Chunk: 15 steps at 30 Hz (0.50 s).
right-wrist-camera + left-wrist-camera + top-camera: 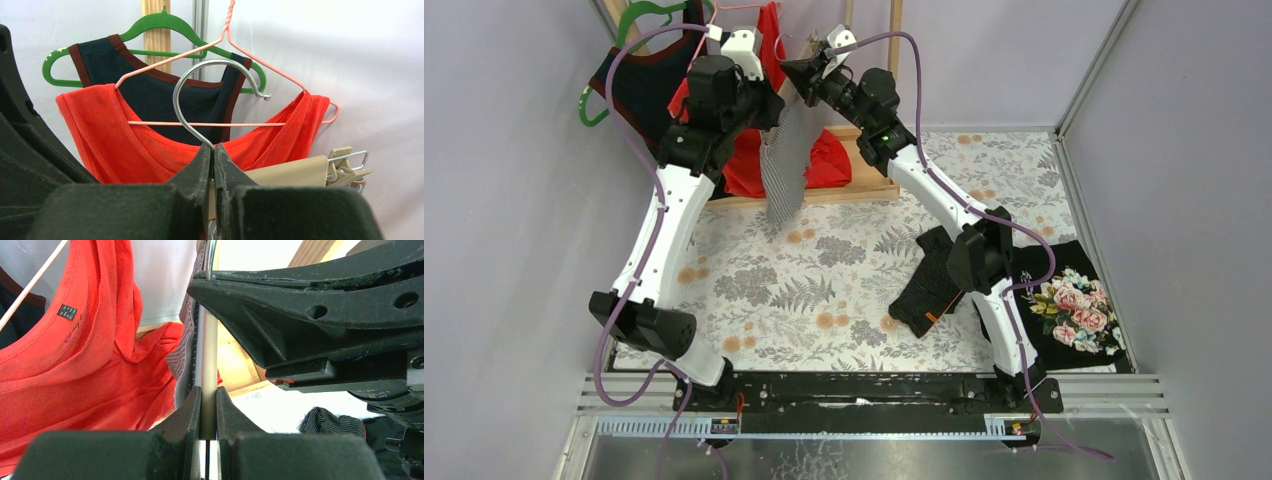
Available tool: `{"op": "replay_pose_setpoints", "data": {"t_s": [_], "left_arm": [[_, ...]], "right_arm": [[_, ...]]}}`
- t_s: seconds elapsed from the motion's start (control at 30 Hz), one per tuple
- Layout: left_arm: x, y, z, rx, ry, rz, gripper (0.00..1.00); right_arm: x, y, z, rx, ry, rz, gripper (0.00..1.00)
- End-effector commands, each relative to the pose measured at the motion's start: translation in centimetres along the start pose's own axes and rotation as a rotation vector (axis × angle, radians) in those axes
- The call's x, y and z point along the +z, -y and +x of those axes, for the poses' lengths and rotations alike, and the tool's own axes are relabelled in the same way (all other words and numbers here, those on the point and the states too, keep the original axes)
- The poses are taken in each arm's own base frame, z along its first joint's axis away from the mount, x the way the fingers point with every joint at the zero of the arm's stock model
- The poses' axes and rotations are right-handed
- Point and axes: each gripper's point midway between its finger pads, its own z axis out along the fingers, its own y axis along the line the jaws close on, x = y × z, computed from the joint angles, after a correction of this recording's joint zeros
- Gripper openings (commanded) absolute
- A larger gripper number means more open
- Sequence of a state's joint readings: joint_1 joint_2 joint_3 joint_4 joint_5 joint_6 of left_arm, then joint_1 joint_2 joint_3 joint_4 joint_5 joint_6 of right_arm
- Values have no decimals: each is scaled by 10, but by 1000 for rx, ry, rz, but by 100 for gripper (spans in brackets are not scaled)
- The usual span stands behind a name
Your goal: Clip the underwear to the hanger
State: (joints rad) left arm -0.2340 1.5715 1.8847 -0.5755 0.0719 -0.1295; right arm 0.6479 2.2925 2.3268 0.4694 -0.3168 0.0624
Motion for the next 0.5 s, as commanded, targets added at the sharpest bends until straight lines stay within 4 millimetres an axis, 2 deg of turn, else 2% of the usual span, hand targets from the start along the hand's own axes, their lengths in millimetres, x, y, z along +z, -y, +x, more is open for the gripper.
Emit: {"op": "replay_pose_setpoints", "data": {"t_s": [0.0,0.07,0.17,0.2,0.47], "left_arm": [[-9,-9,-31,0,117,-45,0],[-10,-10,-33,-3,124,-55,0],[-11,-15,-35,-14,135,-82,0],[-11,-16,-35,-17,137,-90,0],[-12,-24,-43,-33,164,-143,0]], "right_arm": [[-3,-6,-96,-55,181,-4,9],[-4,-5,-96,-55,184,2,16],[-6,-4,-100,-56,196,14,40],[-7,-4,-101,-57,201,16,45],[-15,-7,-117,-65,226,16,50]]}}
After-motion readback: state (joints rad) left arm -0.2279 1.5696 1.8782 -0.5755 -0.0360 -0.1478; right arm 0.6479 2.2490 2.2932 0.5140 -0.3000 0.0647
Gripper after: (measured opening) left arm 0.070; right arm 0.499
